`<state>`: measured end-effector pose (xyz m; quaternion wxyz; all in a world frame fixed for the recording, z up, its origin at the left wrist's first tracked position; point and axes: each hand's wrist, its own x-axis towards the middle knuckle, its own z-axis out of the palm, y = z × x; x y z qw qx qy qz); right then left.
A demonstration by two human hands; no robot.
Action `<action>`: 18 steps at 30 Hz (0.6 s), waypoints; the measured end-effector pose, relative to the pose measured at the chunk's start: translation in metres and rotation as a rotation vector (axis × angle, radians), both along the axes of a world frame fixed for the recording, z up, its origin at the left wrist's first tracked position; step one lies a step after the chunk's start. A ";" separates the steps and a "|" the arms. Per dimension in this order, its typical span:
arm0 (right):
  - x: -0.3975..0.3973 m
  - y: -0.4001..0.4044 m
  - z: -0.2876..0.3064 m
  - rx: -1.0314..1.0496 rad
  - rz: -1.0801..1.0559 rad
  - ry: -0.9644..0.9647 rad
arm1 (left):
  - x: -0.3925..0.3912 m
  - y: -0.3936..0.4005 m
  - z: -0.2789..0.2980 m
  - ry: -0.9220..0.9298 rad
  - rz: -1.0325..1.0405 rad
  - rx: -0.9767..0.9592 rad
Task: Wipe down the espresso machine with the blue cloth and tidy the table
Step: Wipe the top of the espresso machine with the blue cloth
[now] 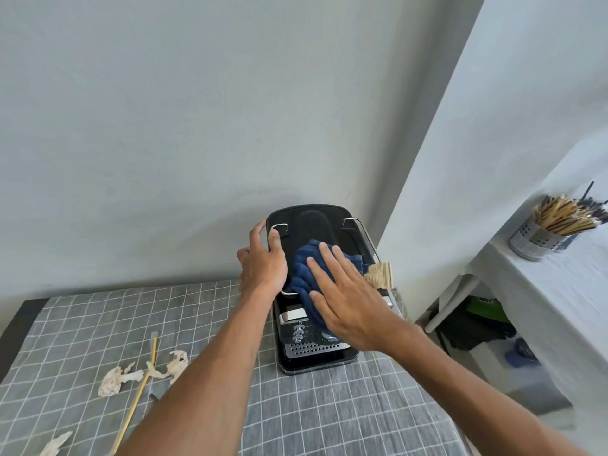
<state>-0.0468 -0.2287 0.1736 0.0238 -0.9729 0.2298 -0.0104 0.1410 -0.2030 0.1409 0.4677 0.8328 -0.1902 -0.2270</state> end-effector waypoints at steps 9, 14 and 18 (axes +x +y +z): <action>0.092 -0.086 0.002 0.092 -0.118 0.043 | 0.001 0.000 0.003 0.015 -0.012 0.022; 0.110 -0.104 0.000 0.151 -0.148 -0.066 | 0.002 0.001 0.003 0.005 -0.006 0.026; 0.100 -0.090 -0.001 0.076 -0.101 0.031 | 0.002 0.001 0.004 0.014 0.002 0.043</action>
